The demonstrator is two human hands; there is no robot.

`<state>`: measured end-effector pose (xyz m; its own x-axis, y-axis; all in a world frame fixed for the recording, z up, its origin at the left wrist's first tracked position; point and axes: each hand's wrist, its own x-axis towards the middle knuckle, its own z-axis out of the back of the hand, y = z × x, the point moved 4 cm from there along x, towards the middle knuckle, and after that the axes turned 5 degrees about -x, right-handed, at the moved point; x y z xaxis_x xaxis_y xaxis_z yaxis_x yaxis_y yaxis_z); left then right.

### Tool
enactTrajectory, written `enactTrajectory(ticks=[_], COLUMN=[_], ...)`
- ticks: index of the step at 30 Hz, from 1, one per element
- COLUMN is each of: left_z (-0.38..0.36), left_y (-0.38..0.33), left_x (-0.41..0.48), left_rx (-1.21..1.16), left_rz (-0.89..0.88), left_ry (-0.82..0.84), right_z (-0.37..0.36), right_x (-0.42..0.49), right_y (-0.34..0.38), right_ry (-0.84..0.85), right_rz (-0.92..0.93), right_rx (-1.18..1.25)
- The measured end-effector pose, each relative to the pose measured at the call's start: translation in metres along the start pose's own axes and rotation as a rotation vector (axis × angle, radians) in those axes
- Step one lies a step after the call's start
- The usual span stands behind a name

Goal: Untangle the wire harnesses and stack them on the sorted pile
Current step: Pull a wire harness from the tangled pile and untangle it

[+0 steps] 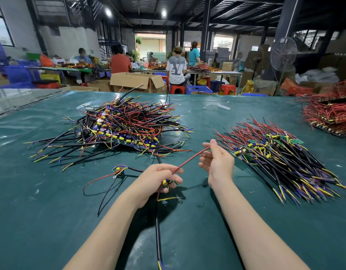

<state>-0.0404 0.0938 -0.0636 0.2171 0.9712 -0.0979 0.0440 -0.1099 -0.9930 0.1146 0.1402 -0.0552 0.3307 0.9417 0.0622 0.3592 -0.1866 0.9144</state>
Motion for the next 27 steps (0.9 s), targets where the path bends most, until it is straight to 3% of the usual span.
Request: enactTrajectory(ticks=[14, 27], left_z=[-0.005, 0.002], left_y=[0.001, 0.001], left_x=[-0.003, -0.005], left_rx=[0.03, 0.05], left_rz=[0.002, -0.062], left_ry=[0.088, 0.041], right_z=[0.013, -0.003], right_x=[0.01, -0.001], right_y=[0.006, -0.002], right_ry=[-0.085, 0.026], right_rz=[0.061, 0.009], right_rx=[-0.067, -0.011])
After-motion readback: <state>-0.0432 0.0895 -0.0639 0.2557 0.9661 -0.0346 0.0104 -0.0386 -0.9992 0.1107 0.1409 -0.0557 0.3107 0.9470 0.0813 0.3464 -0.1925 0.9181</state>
